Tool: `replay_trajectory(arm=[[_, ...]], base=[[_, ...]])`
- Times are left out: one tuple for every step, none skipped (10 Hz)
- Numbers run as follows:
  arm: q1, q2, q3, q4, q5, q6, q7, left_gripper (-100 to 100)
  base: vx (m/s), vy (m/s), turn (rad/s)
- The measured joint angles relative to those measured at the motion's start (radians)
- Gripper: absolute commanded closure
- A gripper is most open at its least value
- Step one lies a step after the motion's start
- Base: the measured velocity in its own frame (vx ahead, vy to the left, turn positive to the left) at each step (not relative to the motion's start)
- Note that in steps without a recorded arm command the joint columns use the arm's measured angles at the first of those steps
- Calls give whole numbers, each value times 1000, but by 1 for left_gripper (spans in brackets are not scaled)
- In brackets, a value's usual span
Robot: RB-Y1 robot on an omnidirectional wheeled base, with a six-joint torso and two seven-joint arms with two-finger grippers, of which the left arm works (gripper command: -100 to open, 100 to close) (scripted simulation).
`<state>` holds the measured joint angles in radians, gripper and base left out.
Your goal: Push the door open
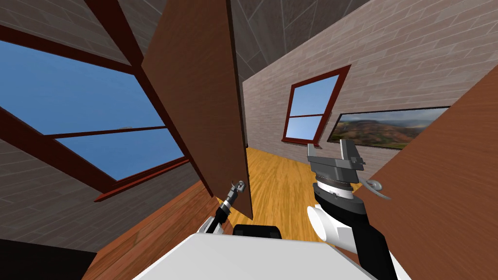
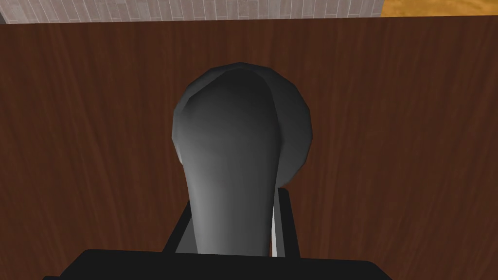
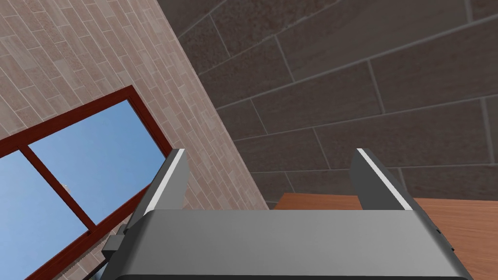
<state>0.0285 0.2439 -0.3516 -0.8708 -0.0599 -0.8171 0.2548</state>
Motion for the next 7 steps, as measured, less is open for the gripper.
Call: replay_trajectory(arm=[[-12,-13,13,22,4,-1,-10,100],[-11,-15,24,18,9,5,-16,100],[-10,-20,36,13,13,15,-23,100],[-31,-33,51,51,19,3,-32,100],[-26,-33,63,42,23,10,-37,100],[-25,-35,74,33,28,21,-41,100],[-27,-39,87,34,32,28,-46,100]], base=[[86,-95,24],[93,-100,36],[99,-93,46],[95,-98,28],[93,-112,49],[76,-94,39],[109,-87,47]])
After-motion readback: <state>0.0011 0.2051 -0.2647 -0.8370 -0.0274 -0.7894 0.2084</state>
